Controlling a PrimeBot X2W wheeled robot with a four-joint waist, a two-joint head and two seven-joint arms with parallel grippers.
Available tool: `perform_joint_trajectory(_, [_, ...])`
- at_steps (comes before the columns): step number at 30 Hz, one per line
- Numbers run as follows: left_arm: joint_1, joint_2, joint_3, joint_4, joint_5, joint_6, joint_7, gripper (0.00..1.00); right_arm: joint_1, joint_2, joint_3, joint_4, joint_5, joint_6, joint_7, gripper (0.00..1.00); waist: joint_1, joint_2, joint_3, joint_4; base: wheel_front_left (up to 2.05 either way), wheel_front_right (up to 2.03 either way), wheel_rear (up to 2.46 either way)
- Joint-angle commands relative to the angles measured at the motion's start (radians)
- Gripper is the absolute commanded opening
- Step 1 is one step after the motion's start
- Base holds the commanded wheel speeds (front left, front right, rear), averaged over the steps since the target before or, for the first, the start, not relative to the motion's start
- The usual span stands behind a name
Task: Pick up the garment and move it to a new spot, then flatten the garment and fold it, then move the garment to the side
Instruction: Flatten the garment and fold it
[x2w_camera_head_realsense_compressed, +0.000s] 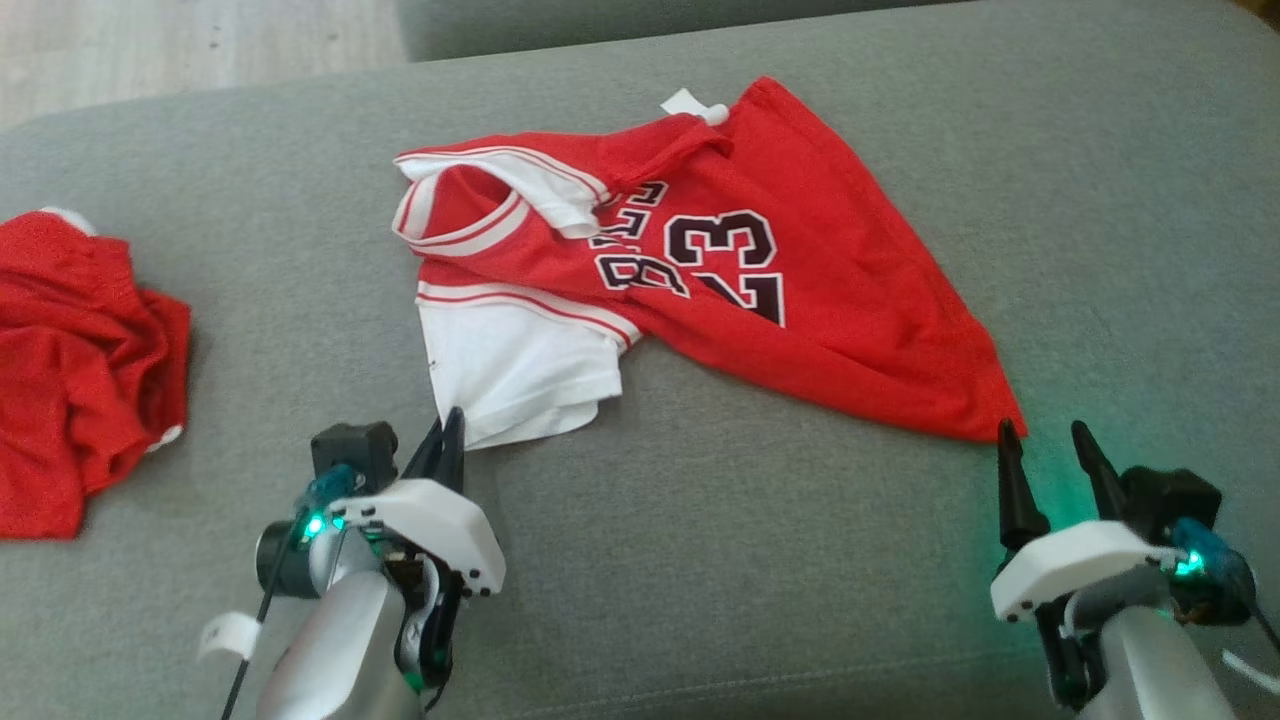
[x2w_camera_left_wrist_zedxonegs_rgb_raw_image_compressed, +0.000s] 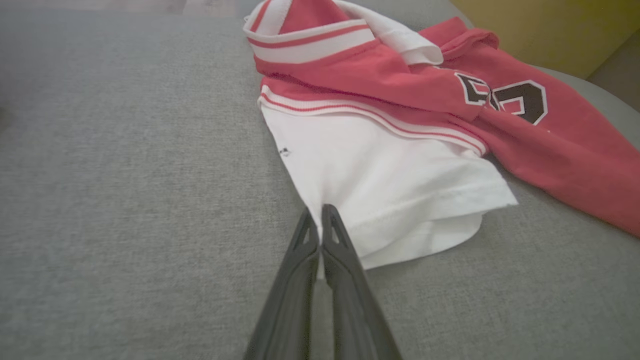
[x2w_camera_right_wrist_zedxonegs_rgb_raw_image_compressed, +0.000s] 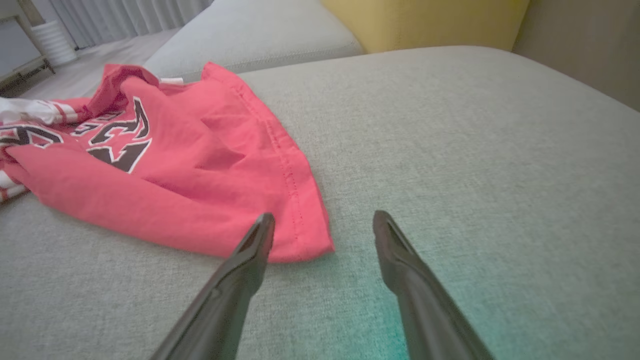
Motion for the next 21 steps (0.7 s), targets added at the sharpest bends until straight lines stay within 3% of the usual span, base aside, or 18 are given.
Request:
perform_joint_trajectory(1, [-0.01,0.017,0.028,-0.04,-0.006,0.009,-0.011,0.0,-0.045,-0.005,0.015,-0.015,-0.015,0.007,0.006,1.0,0.0,0.0,-0.004,0.01,0.0,0.0,0.0])
perform_joint_trajectory(8, [0.056,0.033,0.02,-0.158,-0.009,0.023,-0.001,0.0,-0.093,-0.005,-0.026,0.103,-0.058,0.007,0.054,1.0,0.0,0.0,-0.001,0.044,0.0,0.0,0.0])
perform_joint_trajectory(9, [0.063,0.035,0.019,-0.173,-0.009,0.026,0.002,0.0,-0.1,-0.005,-0.027,0.118,-0.062,0.007,0.059,0.95,0.0,0.0,0.0,0.046,0.0,0.0,0.0])
perform_joint_trajectory(10, [0.069,0.038,0.019,-0.187,-0.009,0.029,0.005,0.0,-0.106,-0.005,-0.026,0.133,-0.063,0.007,0.065,0.85,0.0,0.0,0.001,0.049,0.0,0.0,0.0])
perform_joint_trajectory(11, [0.075,0.04,0.018,-0.2,-0.009,0.031,0.007,0.0,-0.111,-0.005,-0.023,0.146,-0.061,0.007,0.07,0.5,0.0,0.0,0.001,0.051,0.0,0.0,0.0])
perform_joint_trajectory(14, [0.086,0.046,0.018,-0.234,-0.011,0.036,0.01,0.0,-0.125,-0.005,-0.007,0.175,-0.044,0.007,0.071,0.3,0.0,0.0,0.001,0.052,0.0,0.0,0.0])
perform_joint_trajectory(18, [0.095,0.055,0.019,-0.268,-0.013,0.044,0.015,0.0,-0.148,-0.005,0.019,0.199,-0.024,0.007,0.051,0.14,0.0,0.0,0.0,0.046,0.0,0.0,0.0])
perform_joint_trajectory(19, [0.097,0.057,0.02,-0.275,-0.014,0.045,0.014,0.0,-0.155,-0.005,0.026,0.203,-0.018,0.007,0.044,0.02,0.0,0.0,-0.001,0.044,0.0,0.0,0.0])
perform_joint_trajectory(21, [0.099,0.061,0.022,-0.288,-0.015,0.047,0.011,0.0,-0.171,-0.005,0.043,0.208,-0.01,0.007,0.028,0.0,0.0,0.0,-0.002,0.041,0.0,0.0,0.0])
